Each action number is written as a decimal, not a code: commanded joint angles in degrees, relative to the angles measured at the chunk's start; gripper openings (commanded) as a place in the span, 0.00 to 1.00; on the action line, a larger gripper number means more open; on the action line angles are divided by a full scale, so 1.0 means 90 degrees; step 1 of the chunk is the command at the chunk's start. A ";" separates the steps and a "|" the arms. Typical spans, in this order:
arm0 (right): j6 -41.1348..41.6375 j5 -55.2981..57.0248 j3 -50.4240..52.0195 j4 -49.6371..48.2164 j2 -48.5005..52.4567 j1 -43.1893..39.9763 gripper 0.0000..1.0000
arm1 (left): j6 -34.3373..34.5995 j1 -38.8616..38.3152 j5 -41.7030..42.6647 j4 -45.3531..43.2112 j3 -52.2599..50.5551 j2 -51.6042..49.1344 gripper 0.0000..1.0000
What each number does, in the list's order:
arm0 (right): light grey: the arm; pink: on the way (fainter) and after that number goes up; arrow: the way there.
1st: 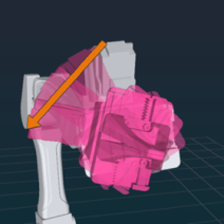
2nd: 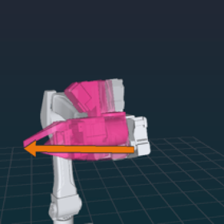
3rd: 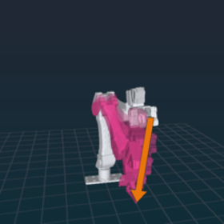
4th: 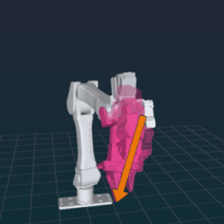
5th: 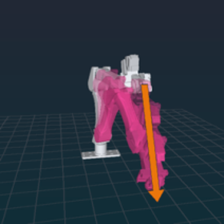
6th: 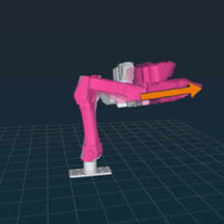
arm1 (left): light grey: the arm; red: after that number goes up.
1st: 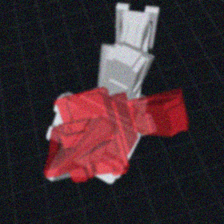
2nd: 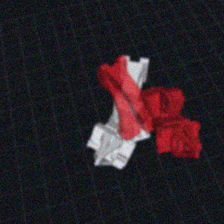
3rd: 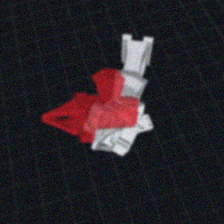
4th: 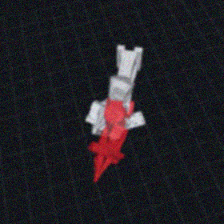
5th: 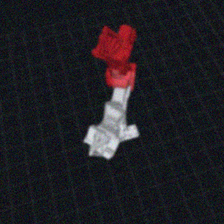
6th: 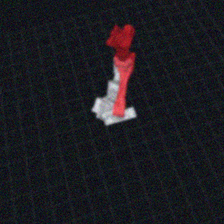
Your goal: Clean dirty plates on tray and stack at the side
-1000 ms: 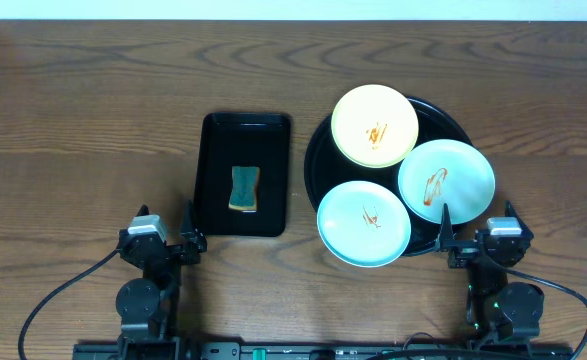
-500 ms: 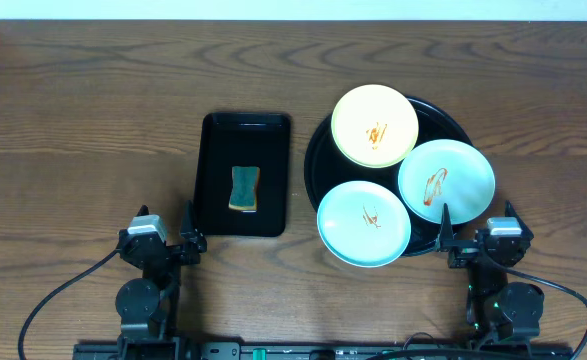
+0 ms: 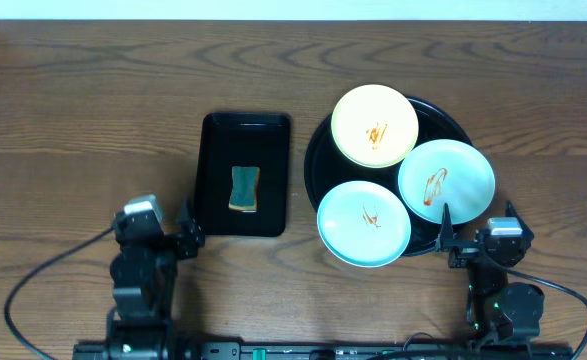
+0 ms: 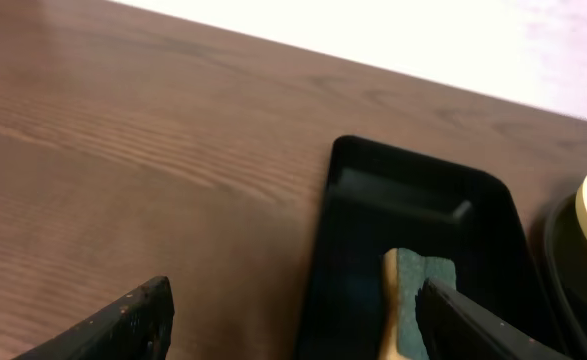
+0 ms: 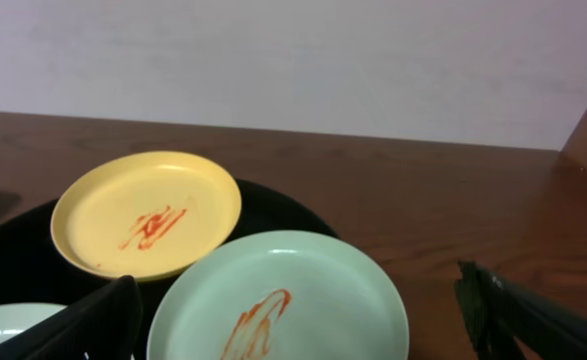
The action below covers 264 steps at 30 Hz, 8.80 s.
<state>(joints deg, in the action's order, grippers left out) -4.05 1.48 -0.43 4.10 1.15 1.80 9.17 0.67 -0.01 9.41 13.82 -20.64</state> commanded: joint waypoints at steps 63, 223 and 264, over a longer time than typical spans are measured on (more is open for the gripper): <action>0.1882 -0.3152 -0.3691 0.3116 0.6834 0.0061 0.90 | -0.0610 -0.1557 0.1112 0.0695 0.3861 -0.7356 0.64; 0.3643 -0.2599 -0.3670 0.1707 0.8952 0.1081 0.35 | -0.0393 -0.1727 0.1158 0.0102 0.3711 -0.8000 0.44; 0.3854 -0.2560 -0.3670 0.1435 0.9124 0.1226 0.01 | -0.0789 -0.1916 0.1256 0.0056 0.3708 -0.8208 0.55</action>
<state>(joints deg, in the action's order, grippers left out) 28.97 -22.02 -32.62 17.26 83.02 12.47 4.75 -15.75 11.44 10.02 46.98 -93.86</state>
